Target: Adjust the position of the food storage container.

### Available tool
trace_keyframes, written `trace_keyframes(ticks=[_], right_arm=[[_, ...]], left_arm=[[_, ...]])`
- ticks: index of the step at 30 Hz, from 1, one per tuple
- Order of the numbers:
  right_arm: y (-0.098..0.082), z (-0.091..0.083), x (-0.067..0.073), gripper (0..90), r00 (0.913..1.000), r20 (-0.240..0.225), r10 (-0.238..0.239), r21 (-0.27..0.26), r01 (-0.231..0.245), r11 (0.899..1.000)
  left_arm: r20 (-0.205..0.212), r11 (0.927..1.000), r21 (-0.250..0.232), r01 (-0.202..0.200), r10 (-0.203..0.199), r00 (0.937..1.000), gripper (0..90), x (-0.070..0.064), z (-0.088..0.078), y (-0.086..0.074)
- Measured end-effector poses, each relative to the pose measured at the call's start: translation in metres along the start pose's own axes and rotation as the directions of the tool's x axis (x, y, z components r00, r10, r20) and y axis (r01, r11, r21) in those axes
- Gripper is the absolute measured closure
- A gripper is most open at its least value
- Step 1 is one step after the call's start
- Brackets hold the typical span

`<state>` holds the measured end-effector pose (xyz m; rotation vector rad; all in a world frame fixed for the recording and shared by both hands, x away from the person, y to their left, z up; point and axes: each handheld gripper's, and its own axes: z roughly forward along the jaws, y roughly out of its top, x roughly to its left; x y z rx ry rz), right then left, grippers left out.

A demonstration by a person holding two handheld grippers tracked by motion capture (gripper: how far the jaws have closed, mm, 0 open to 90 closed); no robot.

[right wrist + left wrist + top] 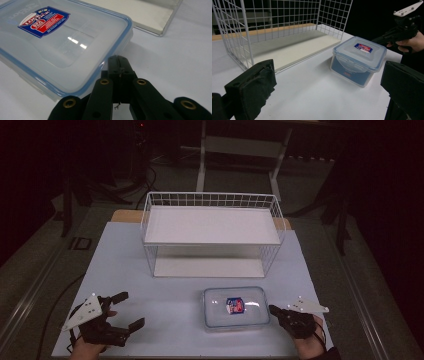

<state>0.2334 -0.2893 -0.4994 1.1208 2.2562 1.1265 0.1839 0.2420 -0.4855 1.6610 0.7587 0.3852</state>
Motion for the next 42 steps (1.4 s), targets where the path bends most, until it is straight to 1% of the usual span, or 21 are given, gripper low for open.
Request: trace_keyframes(ticks=[4, 11, 15, 22, 25, 31, 33, 37, 41, 42], right_arm=[[0.003, 0.003, 0.003, 90.0, 0.9998, -0.018, -0.006, 0.000, 0.006, 1.000], [0.011, 0.012, 0.014, 90.0, 0.9978, -0.054, -0.038, 0.005, 0.038, 0.999], [0.017, 0.019, 0.022, 90.0, 0.9953, -0.074, -0.063, 0.008, 0.064, 0.998], [0.027, 0.032, 0.037, 90.0, 0.9885, -0.118, -0.094, 0.015, 0.097, 0.995], [0.030, 0.035, 0.041, 90.0, 0.9863, -0.124, -0.108, 0.014, 0.111, 0.994], [0.033, 0.040, 0.045, 90.0, 0.9839, -0.143, -0.108, 0.012, 0.111, 0.994], [0.034, 0.041, 0.046, 90.0, 0.9836, -0.142, -0.110, 0.012, 0.113, 0.993], [0.034, 0.041, 0.046, 90.0, 0.9838, -0.143, -0.108, 0.011, 0.111, 0.994], [0.035, 0.037, 0.046, 90.0, 0.9855, -0.129, -0.110, -0.002, 0.111, 0.994], [0.036, 0.035, 0.045, 90.0, 0.9857, -0.131, -0.106, -0.006, 0.106, 0.994]], left_arm=[[0.004, 1.0000, 0.004, 0.002, -0.002, 1.0000, 0.0, -0.001, 0.001, 0.000], [0.011, 0.9999, 0.014, 0.000, -0.001, 0.9999, 0.0, -0.001, 0.002, -0.001], [0.013, 0.9999, 0.016, -0.002, 0.002, 0.9999, 0.0, -0.002, 0.002, -0.001], [0.015, 0.9999, 0.017, -0.002, 0.002, 0.9999, 0.0, -0.002, 0.002, -0.001], [0.018, 0.9998, 0.021, -0.006, 0.005, 0.9998, 0.0, -0.002, 0.002, -0.001], [0.018, 0.9997, 0.024, -0.008, 0.008, 0.9998, 0.0, -0.003, 0.002, 0.000], [0.020, 0.9996, 0.026, -0.006, 0.006, 0.9998, 0.0, -0.003, 0.003, -0.001], [0.022, 0.9995, 0.030, -0.009, 0.008, 0.9997, 0.0, -0.003, 0.003, 0.000], [0.022, 0.9994, 0.034, -0.010, 0.009, 0.9997, 0.0, -0.003, 0.004, -0.001], [0.030, 0.9995, 0.031, -0.005, 0.004, 0.9995, 0.0, -0.003, 0.005, 0.000]])
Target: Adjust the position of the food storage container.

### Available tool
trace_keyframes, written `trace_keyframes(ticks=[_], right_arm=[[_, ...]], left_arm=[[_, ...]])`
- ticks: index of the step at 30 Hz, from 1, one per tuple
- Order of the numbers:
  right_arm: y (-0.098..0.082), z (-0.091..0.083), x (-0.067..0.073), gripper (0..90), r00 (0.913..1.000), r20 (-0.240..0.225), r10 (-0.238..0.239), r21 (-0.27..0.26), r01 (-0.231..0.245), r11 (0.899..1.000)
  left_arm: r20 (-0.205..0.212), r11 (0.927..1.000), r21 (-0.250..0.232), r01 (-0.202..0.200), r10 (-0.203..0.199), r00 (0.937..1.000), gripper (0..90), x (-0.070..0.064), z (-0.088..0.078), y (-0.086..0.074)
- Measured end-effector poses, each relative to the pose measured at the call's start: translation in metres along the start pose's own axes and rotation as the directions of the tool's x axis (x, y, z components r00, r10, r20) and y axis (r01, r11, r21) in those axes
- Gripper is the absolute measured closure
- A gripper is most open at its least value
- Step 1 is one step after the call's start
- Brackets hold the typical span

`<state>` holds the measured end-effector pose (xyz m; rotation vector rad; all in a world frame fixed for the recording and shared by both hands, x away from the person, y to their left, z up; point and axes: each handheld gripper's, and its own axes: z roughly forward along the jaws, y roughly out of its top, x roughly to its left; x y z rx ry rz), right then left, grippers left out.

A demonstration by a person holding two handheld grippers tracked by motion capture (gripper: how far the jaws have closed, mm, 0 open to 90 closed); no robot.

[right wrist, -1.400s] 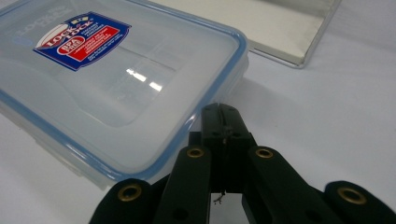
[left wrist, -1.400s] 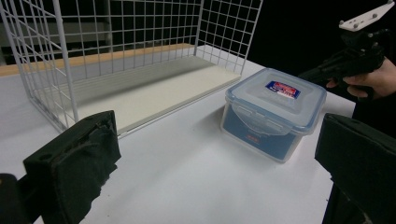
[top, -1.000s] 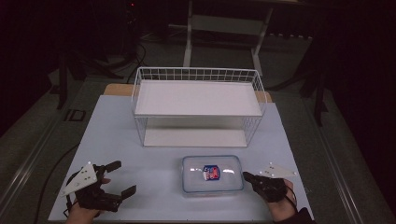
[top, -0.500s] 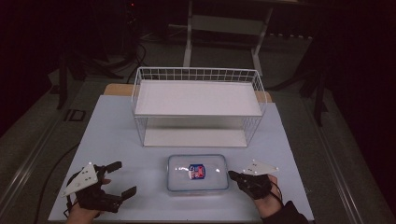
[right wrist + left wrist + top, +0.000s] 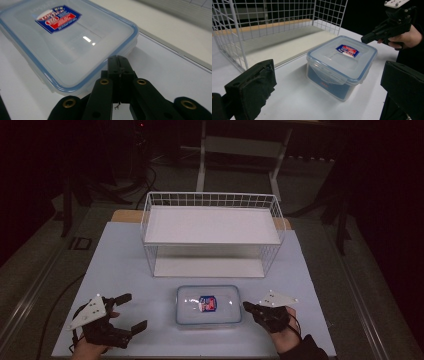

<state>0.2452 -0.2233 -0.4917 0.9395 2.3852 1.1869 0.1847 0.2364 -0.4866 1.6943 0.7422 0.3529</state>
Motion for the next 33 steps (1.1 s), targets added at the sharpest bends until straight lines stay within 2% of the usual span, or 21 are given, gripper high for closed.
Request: trace_keyframes(ticks=[3, 7, 8, 11, 12, 13, 14, 15, 16, 17, 18, 19, 20, 22, 23, 25, 29, 31, 33], right_arm=[[0.002, -0.005, -0.001, 89.0, 1.0000, 0.003, 0.007, -0.013, -0.007, 1.000], [0.005, -0.009, 0.000, 86.5, 1.0000, 0.003, 0.009, -0.024, -0.009, 1.000], [0.007, -0.012, 0.001, 82.5, 1.0000, 0.003, 0.009, -0.038, -0.009, 0.999], [0.010, -0.014, 0.003, 77.6, 1.0000, 0.000, 0.009, -0.049, -0.009, 0.999], [0.012, -0.017, 0.005, 69.5, 0.9999, -0.002, 0.011, -0.064, -0.011, 0.998], [0.012, -0.017, 0.005, 69.5, 0.9999, -0.002, 0.011, -0.064, -0.011, 0.998], [0.015, -0.019, 0.007, 62.7, 0.9999, -0.007, 0.014, -0.076, -0.015, 0.997], [0.015, -0.019, 0.007, 62.7, 0.9999, -0.007, 0.014, -0.076, -0.015, 0.997], [0.017, -0.019, 0.008, 54.8, 0.9996, -0.020, 0.021, -0.083, -0.023, 0.996], [0.017, -0.020, 0.009, 51.0, 0.9993, -0.029, 0.025, -0.087, -0.028, 0.996], [0.018, -0.020, 0.009, 43.9, 0.9979, -0.060, 0.025, -0.102, -0.031, 0.994], [0.018, -0.020, 0.009, 43.9, 0.9979, -0.060, 0.025, -0.102, -0.031, 0.994], [0.019, -0.020, 0.011, 34.1, 0.9976, -0.065, 0.023, -0.115, -0.030, 0.993], [0.020, -0.020, 0.012, 26.8, 0.9968, -0.076, 0.022, -0.128, -0.032, 0.991], [0.020, -0.020, 0.012, 26.8, 0.9968, -0.076, 0.022, -0.128, -0.032, 0.991], [0.021, -0.021, 0.013, 19.1, 0.9922, -0.123, 0.023, -0.148, -0.041, 0.988], [0.023, -0.023, 0.013, 13.7, 0.9924, -0.122, 0.015, -0.170, -0.036, 0.985], [0.024, -0.023, 0.012, 14.8, 0.9918, -0.127, 0.014, -0.176, -0.037, 0.984], [0.025, -0.022, 0.007, 14.6, 0.9924, -0.111, 0.053, -0.176, -0.073, 0.982]], left_arm=[[0.009, 1.0000, 0.005, 0.007, -0.007, 0.9999, 0.0, -0.001, 0.003, 0.001], [0.011, 0.9999, 0.015, -0.006, 0.006, 0.9999, 0.0, -0.004, 0.006, 0.004], [0.009, 0.9994, 0.025, -0.022, 0.022, 0.9997, 0.0, -0.006, 0.007, 0.009], [0.016, 0.9994, 0.032, -0.013, 0.013, 0.9998, 0.0, -0.007, 0.008, 0.012], [0.023, 0.9993, 0.037, -0.012, 0.011, 0.9997, 0.0, -0.008, 0.010, 0.014], [0.023, 0.9993, 0.037, -0.012, 0.011, 0.9997, 0.0, -0.008, 0.010, 0.014], [0.026, 0.9988, 0.048, -0.012, 0.011, 0.9996, 0.0, -0.009, 0.012, 0.016], [0.026, 0.9988, 0.048, -0.012, 0.011, 0.9996, 0.0, -0.009, 0.012, 0.016], [0.024, 0.9977, 0.068, -0.009, 0.007, 0.9997, 0.0, -0.010, 0.015, 0.017], [0.024, 0.9977, 0.068, -0.009, 0.007, 0.9997, 0.0, -0.010, 0.015, 0.017], [0.022, 0.9968, 0.079, -0.010, 0.009, 0.9997, 0.0, -0.010, 0.018, 0.019], [0.022, 0.9968, 0.079, -0.010, 0.009, 0.9997, 0.0, -0.010, 0.018, 0.019], [0.033, 0.9965, 0.084, -0.005, 0.002, 0.9994, 0.0, -0.011, 0.020, 0.021], [0.052, 0.9966, 0.082, 0.010, -0.014, 0.9986, 0.0, -0.012, 0.023, 0.025], [0.052, 0.9966, 0.082, 0.010, -0.014, 0.9986, 0.0, -0.012, 0.023, 0.025], [0.067, 0.9959, 0.089, 0.015, -0.021, 0.9975, 0.0, -0.013, 0.025, 0.028], [0.094, 0.9937, 0.104, 0.041, -0.051, 0.9942, 0.0, -0.013, 0.031, 0.034], [0.096, 0.9925, 0.112, 0.048, -0.059, 0.9936, 0.0, -0.013, 0.032, 0.036], [0.099, 0.9877, 0.136, 0.078, -0.092, 0.9908, 0.0, -0.010, 0.039, 0.039]])
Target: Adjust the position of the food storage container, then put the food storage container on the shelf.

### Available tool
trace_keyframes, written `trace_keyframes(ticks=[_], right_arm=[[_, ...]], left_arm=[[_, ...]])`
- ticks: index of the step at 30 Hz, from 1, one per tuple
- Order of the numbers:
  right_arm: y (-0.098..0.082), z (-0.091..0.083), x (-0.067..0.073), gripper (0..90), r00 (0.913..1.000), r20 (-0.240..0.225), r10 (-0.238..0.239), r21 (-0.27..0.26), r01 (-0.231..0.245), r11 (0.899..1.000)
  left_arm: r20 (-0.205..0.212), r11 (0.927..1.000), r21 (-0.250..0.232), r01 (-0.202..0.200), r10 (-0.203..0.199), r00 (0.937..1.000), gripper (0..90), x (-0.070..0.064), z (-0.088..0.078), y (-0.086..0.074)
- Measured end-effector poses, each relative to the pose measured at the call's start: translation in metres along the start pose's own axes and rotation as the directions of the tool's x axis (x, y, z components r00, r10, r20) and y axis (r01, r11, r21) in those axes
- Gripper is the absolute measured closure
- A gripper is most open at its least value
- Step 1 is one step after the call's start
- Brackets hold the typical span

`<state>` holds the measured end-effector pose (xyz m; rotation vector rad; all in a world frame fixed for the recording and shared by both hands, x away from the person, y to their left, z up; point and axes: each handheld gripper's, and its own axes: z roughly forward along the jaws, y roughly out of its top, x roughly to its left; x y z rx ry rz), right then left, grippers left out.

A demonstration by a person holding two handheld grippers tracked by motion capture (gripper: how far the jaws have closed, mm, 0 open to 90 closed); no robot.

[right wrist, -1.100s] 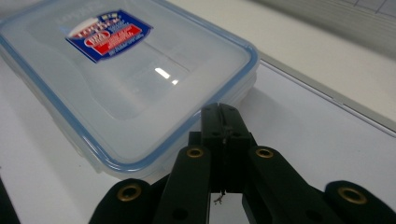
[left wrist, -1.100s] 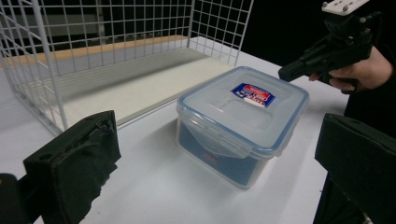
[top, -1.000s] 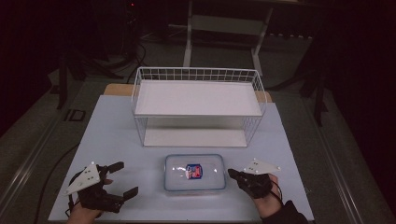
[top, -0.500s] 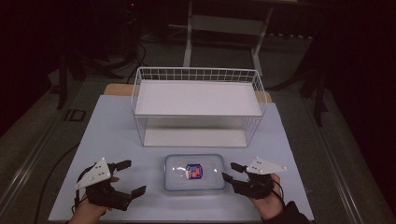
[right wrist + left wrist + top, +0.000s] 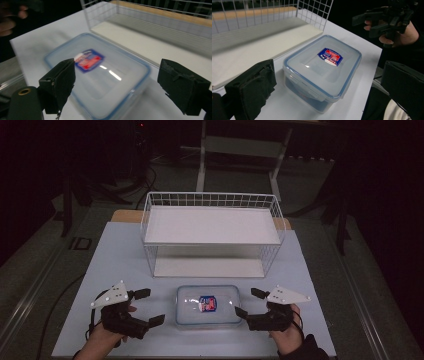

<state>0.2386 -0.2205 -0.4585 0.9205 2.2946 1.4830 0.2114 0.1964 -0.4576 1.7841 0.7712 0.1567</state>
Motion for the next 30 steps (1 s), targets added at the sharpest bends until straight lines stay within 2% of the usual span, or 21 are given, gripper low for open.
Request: trace_keyframes(ticks=[6, 7, 10, 11, 12, 13, 14, 15, 16, 17, 18, 19, 20, 21, 22, 23, 25, 26, 27, 29, 30], right_arm=[[0.003, 0.001, -0.017, 15.2, 0.9941, -0.017, 0.107, 0.024, -0.106, 0.994], [0.004, 0.002, -0.019, 14.6, 0.9919, -0.027, 0.124, 0.029, -0.124, 0.992], [0.005, 0.004, -0.024, 14.5, 0.9850, -0.038, 0.168, 0.052, -0.166, 0.985], [0.005, 0.007, -0.030, 14.8, 0.9736, -0.041, 0.225, 0.104, -0.220, 0.970], [0.005, 0.007, -0.030, 14.8, 0.9736, -0.041, 0.225, 0.104, -0.220, 0.970], [0.002, 0.012, -0.036, 14.4, 0.9535, -0.045, 0.298, 0.152, -0.288, 0.945], [0.002, 0.012, -0.036, 14.4, 0.9535, -0.045, 0.298, 0.152, -0.288, 0.945], [-0.002, 0.016, -0.043, 14.3, 0.9306, -0.054, 0.362, 0.187, -0.347, 0.919], [-0.002, 0.016, -0.043, 14.3, 0.9306, -0.054, 0.362, 0.187, -0.347, 0.919], [-0.007, 0.021, -0.049, 14.3, 0.9028, -0.072, 0.424, 0.221, -0.400, 0.889], [-0.009, 0.023, -0.051, 14.4, 0.8888, -0.074, 0.452, 0.232, -0.426, 0.874], [-0.012, 0.026, -0.054, 14.4, 0.8585, -0.084, 0.506, 0.239, -0.475, 0.847], [-0.014, 0.028, -0.056, 14.3, 0.8389, -0.097, 0.536, 0.245, -0.501, 0.830], [-0.017, 0.030, -0.059, 14.3, 0.8178, -0.115, 0.564, 0.254, -0.525, 0.813], [-0.017, 0.030, -0.059, 14.3, 0.8178, -0.115, 0.564, 0.254, -0.525, 0.813], [-0.021, 0.033, -0.061, 14.4, 0.7957, -0.119, 0.594, 0.262, -0.552, 0.792], [-0.023, 0.035, -0.062, 14.5, 0.7901, -0.112, 0.603, 0.271, -0.559, 0.784], [-0.023, 0.035, -0.062, 14.5, 0.7901, -0.112, 0.603, 0.271, -0.559, 0.784], [-0.026, 0.039, -0.062, 14.4, 0.7745, -0.120, 0.621, 0.285, -0.572, 0.769], [-0.028, 0.040, -0.063, 14.4, 0.7644, -0.125, 0.633, 0.291, -0.581, 0.760], [-0.031, 0.044, -0.066, 14.7, 0.7328, -0.132, 0.667, 0.309, -0.609, 0.730]], left_arm=[[0.037, 0.9943, 0.052, 0.094, -0.096, 0.9947, 0.0, 0.010, 0.016, 0.002], [0.042, 0.9874, 0.079, 0.137, -0.141, 0.9892, 0.0, 0.015, 0.024, 0.001], [0.031, 0.9801, 0.112, 0.164, -0.168, 0.9853, 0.0, 0.019, 0.033, 0.000], [0.034, 0.9708, 0.132, 0.200, -0.206, 0.9779, 0.0, 0.023, 0.040, -0.002], [0.034, 0.9708, 0.132, 0.200, -0.206, 0.9779, 0.0, 0.023, 0.040, -0.002], [0.030, 0.9531, 0.148, 0.264, -0.271, 0.9620, 0.0, 0.027, 0.047, -0.004], [0.030, 0.9531, 0.148, 0.264, -0.271, 0.9620, 0.0, 0.027, 0.047, -0.004], [0.032, 0.9376, 0.158, 0.309, -0.318, 0.9475, 0.0, 0.031, 0.051, -0.006], [0.032, 0.9376, 0.158, 0.309, -0.318, 0.9475, 0.0, 0.031, 0.051, -0.006], [0.045, 0.9141, 0.168, 0.369, -0.381, 0.9235, 0.0, 0.036, 0.054, -0.008], [0.045, 0.9141, 0.168, 0.369, -0.381, 0.9235, 0.0, 0.036, 0.054, -0.008], [0.073, 0.8812, 0.187, 0.434, -0.453, 0.8885, 0.0, 0.042, 0.057, -0.011], [0.064, 0.8568, 0.201, 0.475, -0.495, 0.8664, 0.0, 0.045, 0.059, -0.012], [0.062, 0.8428, 0.206, 0.497, -0.518, 0.8529, 0.0, 0.046, 0.060, -0.013], [0.062, 0.8428, 0.206, 0.497, -0.518, 0.8529, 0.0, 0.046, 0.060, -0.013], [0.055, 0.8171, 0.230, 0.529, -0.553, 0.8312, 0.1, 0.050, 0.064, -0.017], [0.062, 0.8008, 0.246, 0.546, -0.575, 0.8157, 0.2, 0.052, 0.067, -0.020], [0.062, 0.8008, 0.246, 0.546, -0.575, 0.8157, 0.2, 0.052, 0.067, -0.020], [0.060, 0.7857, 0.260, 0.561, -0.593, 0.8026, 2.9, 0.053, 0.069, -0.023], [0.060, 0.7776, 0.267, 0.569, -0.603, 0.7954, 4.3, 0.054, 0.070, -0.024], [0.065, 0.7725, 0.274, 0.573, -0.609, 0.7902, 4.6, 0.055, 0.072, -0.026]])
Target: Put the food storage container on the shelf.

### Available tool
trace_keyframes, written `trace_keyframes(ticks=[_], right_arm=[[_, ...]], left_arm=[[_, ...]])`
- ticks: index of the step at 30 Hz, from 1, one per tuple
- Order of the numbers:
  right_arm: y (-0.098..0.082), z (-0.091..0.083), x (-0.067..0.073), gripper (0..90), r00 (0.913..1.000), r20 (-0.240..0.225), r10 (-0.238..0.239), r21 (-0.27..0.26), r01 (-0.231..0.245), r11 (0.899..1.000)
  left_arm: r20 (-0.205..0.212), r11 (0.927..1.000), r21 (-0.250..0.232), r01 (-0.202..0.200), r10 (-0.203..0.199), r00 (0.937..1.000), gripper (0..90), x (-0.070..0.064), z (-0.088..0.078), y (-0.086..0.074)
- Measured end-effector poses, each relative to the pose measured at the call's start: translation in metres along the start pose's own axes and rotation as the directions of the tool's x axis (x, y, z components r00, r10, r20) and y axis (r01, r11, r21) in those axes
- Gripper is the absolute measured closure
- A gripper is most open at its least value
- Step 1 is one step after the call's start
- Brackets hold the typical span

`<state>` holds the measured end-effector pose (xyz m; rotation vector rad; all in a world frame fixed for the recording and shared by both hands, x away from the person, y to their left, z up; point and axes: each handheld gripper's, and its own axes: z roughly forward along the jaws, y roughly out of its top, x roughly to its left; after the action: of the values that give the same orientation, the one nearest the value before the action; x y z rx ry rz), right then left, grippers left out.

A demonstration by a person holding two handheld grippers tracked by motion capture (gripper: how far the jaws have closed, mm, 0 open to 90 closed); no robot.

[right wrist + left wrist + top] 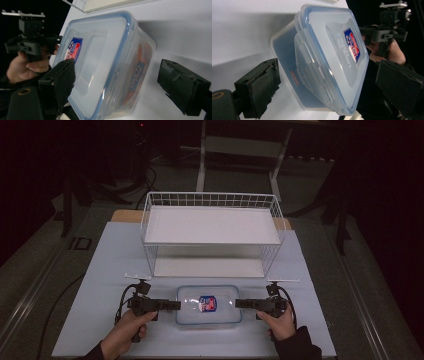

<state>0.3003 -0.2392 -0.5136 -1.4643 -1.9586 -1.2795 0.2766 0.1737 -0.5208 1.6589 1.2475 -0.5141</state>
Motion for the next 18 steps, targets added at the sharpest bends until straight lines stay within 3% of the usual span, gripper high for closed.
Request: trace_keyframes(ticks=[3, 4, 5, 8, 9, 16, 18], right_arm=[[0.000, 0.004, -0.007, 18.5, 0.9980, -0.033, 0.054, 0.015, -0.054, 0.998], [0.000, 0.004, -0.007, 18.5, 0.9980, -0.033, 0.054, 0.015, -0.054, 0.998], [-0.001, 0.007, -0.010, 20.7, 0.9940, -0.058, 0.093, 0.026, -0.092, 0.995], [-0.002, 0.009, -0.012, 22.9, 0.9905, -0.072, 0.118, 0.045, -0.115, 0.992], [-0.003, 0.012, -0.015, 26.7, 0.9847, -0.093, 0.147, 0.058, -0.142, 0.988], [-0.004, 0.012, -0.017, 41.3, 0.9757, -0.111, 0.189, 0.087, -0.180, 0.980], [-0.005, 0.008, -0.018, 49.1, 0.9746, -0.120, 0.189, 0.085, -0.180, 0.980]], left_arm=[[0.009, 0.9983, 0.022, 0.054, -0.055, 0.9985, 10.6, 0.004, 0.006, -0.002], [0.009, 0.9983, 0.022, 0.054, -0.055, 0.9985, 12.4, 0.004, 0.006, -0.002], [0.027, 0.9957, 0.029, 0.088, -0.089, 0.9957, 14.0, 0.008, 0.009, -0.003], [0.030, 0.9931, 0.041, 0.110, -0.111, 0.9934, 16.2, 0.010, 0.012, -0.004], [0.034, 0.9899, 0.048, 0.133, -0.135, 0.9903, 17.6, 0.012, 0.014, -0.005], [0.045, 0.9823, 0.049, 0.180, -0.183, 0.9822, 29.1, 0.015, 0.017, -0.006], [0.045, 0.9844, 0.031, 0.173, -0.174, 0.9837, 35.2, 0.014, 0.012, -0.005]])
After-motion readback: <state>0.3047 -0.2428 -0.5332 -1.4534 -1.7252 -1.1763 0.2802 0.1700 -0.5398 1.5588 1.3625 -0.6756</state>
